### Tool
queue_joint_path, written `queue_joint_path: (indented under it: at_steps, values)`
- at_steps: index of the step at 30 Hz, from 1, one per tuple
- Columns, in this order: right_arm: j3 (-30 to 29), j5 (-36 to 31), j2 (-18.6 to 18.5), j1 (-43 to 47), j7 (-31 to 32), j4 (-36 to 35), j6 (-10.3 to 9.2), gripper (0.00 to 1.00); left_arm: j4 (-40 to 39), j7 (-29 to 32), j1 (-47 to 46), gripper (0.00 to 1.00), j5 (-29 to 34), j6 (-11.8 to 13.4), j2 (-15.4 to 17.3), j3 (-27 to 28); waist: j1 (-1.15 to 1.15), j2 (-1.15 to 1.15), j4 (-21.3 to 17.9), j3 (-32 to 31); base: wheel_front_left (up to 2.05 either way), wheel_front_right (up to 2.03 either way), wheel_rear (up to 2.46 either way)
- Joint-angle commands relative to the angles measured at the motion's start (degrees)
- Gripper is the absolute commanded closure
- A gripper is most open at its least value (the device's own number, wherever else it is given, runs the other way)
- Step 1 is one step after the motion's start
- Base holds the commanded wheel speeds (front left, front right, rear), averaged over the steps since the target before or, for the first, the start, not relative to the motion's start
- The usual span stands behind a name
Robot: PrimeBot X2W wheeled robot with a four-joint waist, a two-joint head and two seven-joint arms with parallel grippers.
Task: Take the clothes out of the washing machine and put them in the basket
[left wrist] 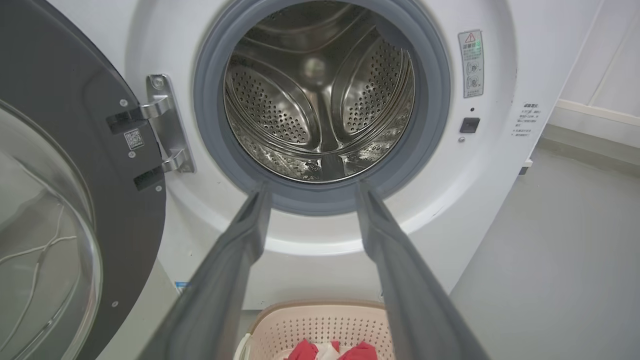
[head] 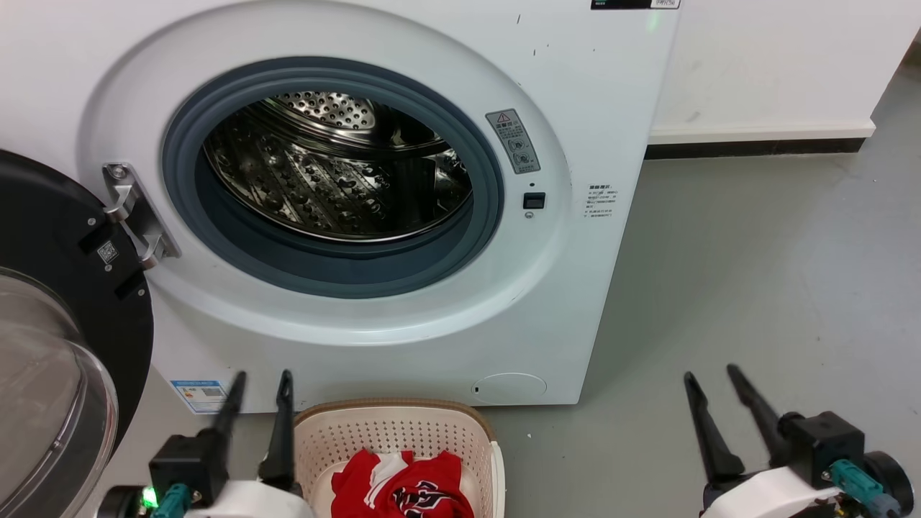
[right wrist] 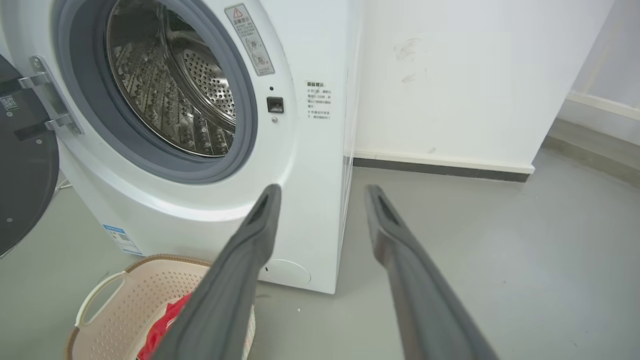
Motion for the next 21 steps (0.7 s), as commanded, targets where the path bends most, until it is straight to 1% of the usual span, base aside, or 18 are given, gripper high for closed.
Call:
queue_joint_path:
  at_steps: [1, 3, 12, 21]
  values:
    - [0.1, 0.1, 0.0, 0.2, 0.0, 0.5, 0.00, 1.00, 0.5, 0.0, 0.3, 1.00, -0.1, 0.0, -0.1, -0.1, 0.00, 0.00, 0.0, 0.0, 0.00, 0.00, 0.00]
    - [0.1, 0.5, 0.0, 0.4, 0.0, 1.4, 0.00, 1.00, 1.4, 0.0, 0.7, 1.00, -0.6, 0.0, -0.3, -0.2, 0.00, 0.00, 0.0, 0.0, 0.00, 0.00, 0.00]
    - [-0.1, 12.5, -0.8, -1.2, -0.1, 3.5, 0.00, 1.00, 3.4, 0.3, -0.8, 1.00, -11.7, -0.7, -0.1, 0.2, 0.00, 0.00, 0.1, 0.1, 0.00, 0.00, 0.00]
    - [-0.4, 23.0, -1.3, -2.9, 0.0, 5.7, -0.01, 1.00, 6.3, 0.8, -2.7, 1.00, -21.6, -1.7, 0.1, 0.5, 0.00, 0.00, 0.3, 0.2, 0.00, 0.00, 0.00]
